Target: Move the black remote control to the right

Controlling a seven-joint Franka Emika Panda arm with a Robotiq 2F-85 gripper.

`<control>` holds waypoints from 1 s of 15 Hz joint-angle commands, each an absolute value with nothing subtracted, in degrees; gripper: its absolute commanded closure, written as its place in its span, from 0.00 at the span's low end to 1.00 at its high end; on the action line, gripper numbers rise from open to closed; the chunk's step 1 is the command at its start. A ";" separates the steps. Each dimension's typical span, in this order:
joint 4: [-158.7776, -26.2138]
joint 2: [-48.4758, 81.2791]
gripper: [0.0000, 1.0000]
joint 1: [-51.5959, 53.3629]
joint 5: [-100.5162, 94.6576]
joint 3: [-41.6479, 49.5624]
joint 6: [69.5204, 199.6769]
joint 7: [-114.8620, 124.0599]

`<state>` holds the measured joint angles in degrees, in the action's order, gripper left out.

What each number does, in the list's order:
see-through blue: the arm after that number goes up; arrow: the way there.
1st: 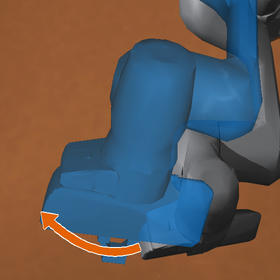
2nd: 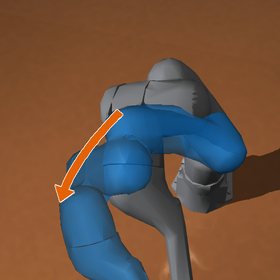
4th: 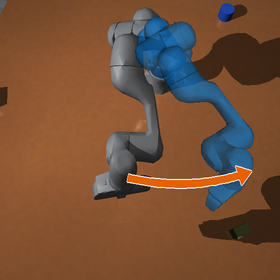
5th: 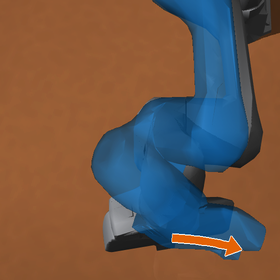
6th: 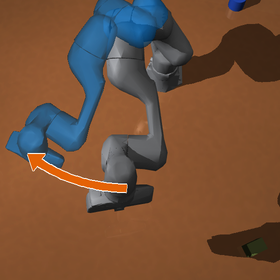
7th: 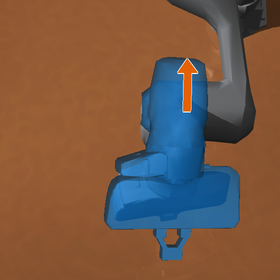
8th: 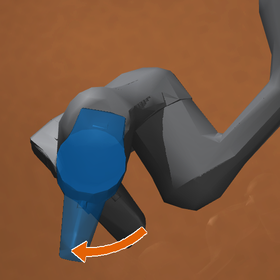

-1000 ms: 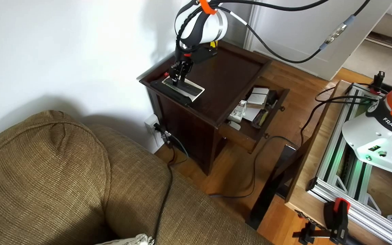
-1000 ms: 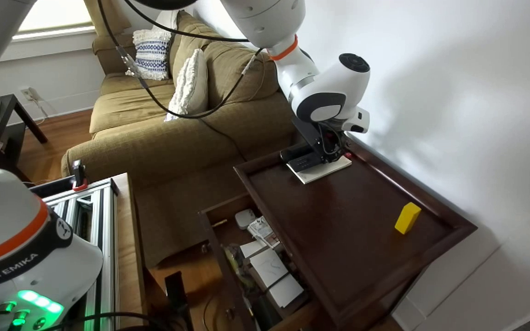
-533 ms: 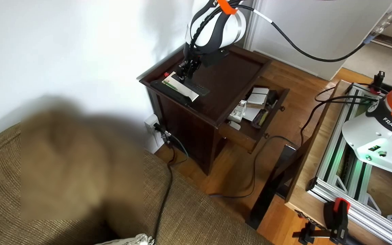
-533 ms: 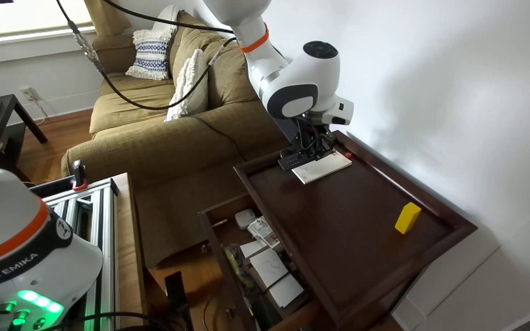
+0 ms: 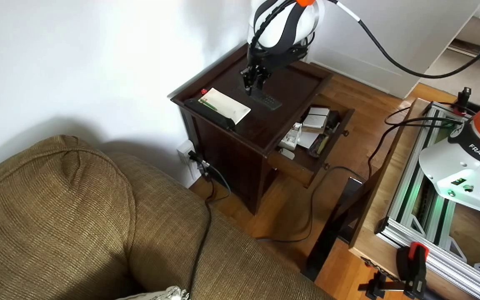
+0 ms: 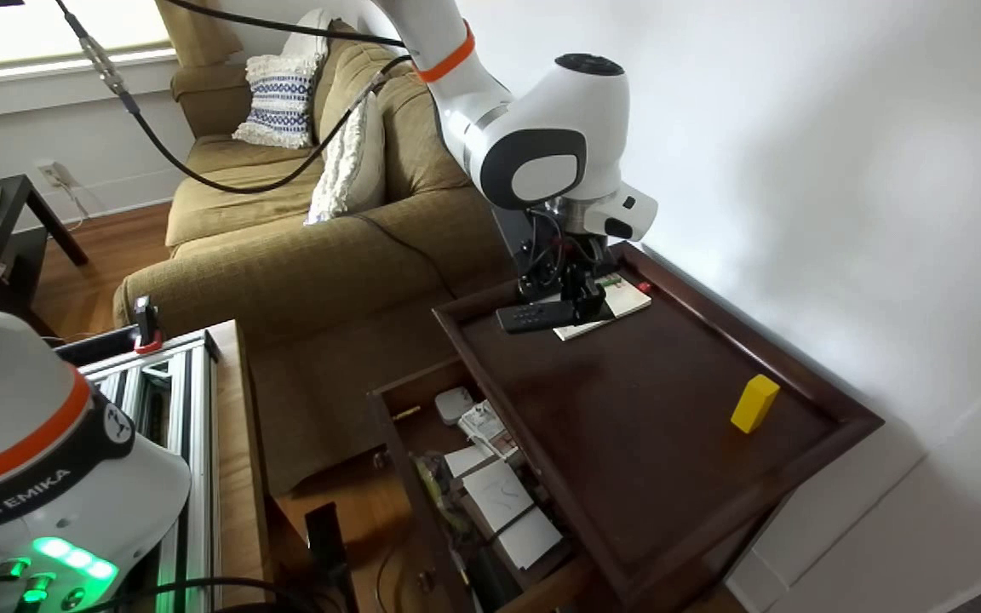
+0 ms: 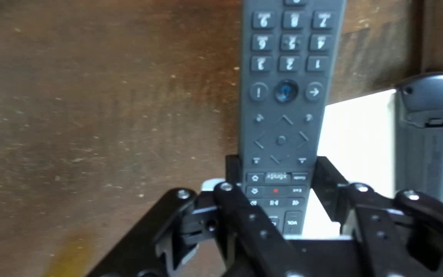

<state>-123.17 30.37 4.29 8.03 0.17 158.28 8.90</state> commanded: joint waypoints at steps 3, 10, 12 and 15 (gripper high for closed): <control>-121.37 28.88 0.75 2.43 8.87 3.42 146.71 14.99; -114.54 33.71 0.75 -2.28 13.10 4.53 140.43 19.65; -113.65 35.08 0.75 -2.82 13.99 5.37 139.46 22.50; -113.34 36.60 0.75 -3.02 15.05 6.57 138.98 27.12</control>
<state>-115.15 34.52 -2.91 12.85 5.66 141.08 23.13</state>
